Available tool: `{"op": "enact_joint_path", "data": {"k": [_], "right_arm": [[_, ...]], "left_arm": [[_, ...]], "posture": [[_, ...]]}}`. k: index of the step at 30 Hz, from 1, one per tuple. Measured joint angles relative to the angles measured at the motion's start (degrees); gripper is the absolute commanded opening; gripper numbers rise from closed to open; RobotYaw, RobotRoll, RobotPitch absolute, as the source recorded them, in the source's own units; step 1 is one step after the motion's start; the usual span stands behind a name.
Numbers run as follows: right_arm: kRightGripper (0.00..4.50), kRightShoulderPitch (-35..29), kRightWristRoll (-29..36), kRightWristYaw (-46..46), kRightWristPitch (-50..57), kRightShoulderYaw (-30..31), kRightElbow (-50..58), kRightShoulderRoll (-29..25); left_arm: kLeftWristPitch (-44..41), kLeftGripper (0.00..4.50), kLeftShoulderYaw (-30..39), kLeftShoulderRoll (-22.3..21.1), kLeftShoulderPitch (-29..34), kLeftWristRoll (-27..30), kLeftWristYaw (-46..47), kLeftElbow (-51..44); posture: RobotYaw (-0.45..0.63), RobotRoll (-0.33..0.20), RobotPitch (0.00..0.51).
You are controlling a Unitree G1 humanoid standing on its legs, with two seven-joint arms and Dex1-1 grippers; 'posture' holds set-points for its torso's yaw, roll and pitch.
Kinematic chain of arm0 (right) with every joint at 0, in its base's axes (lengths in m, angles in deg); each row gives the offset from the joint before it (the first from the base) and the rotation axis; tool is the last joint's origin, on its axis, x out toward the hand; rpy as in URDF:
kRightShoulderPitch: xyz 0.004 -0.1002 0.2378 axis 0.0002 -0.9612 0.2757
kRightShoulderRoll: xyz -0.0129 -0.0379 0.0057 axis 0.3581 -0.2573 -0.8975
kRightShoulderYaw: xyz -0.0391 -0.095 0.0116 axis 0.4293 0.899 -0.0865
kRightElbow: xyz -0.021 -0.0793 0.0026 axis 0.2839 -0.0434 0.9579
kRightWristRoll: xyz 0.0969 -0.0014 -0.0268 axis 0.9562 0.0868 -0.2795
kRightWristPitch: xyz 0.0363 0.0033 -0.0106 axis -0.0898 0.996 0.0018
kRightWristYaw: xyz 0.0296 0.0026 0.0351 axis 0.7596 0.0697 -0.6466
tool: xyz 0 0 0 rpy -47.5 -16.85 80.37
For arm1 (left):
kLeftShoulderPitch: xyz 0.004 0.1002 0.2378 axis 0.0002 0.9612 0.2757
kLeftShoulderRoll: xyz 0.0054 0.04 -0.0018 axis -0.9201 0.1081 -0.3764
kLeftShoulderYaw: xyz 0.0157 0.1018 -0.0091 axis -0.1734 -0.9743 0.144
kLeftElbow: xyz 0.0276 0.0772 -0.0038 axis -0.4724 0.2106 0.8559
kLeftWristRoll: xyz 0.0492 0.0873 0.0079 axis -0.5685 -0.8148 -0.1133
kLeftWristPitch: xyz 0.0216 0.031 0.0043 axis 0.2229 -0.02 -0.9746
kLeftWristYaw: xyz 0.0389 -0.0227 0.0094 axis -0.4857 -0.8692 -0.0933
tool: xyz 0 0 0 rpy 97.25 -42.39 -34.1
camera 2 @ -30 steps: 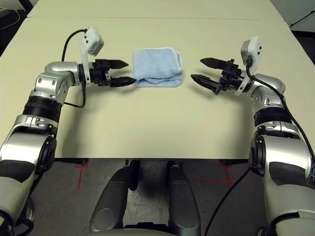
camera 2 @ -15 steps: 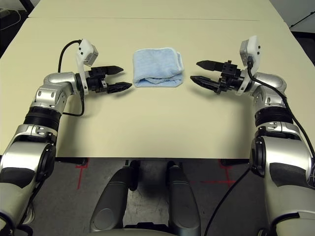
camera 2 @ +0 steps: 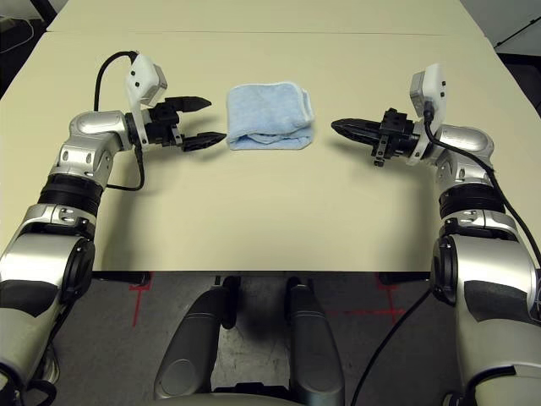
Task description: Fold the towel and set it aside.
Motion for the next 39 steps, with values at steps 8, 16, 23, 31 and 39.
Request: {"op": "enact_joint_path", "data": {"k": [8, 16, 23, 31, 39], "right_arm": [[0.00, 0.0, 0.0, -0.5, 0.6, 0.2, 0.0, -0.3], [0.00, 0.0, -0.7, -0.5, 1.0, 0.5, 0.0, -0.5], [0.00, 4.0, -0.8, 3.3, 2.7, 0.3, -1.4, 1.8], [0.00, 8.1, -4.3, 10.6, 3.1, 2.3, -5.9, 6.2], [0.00, 13.0, -6.8, 14.2, 2.6, 3.5, -7.4, 9.1]], "left_arm": [[1.7, 2.04, 0.7, 0.5, 0.0, 0.8, -2.6, 2.3], [1.7, 0.07, 2.0, -0.1, -1.2, 1.1, -4.6, 2.7], [1.6, 0.07, 3.0, 2.9, -5.0, 1.1, -1.0, 7.3], [1.6, 0.07, 2.4, 10.6, -11.1, -0.2, 2.9, 13.4], [2.0, 0.07, 1.0, 12.4, -12.0, -3.2, 5.1, 18.0]], "posture": [[0.05, 0.000, 0.236], [0.06, 0.000, 0.239], [0.07, 0.000, 0.245], [0.10, 0.000, 0.251], [0.09, 0.000, 0.259]]}}
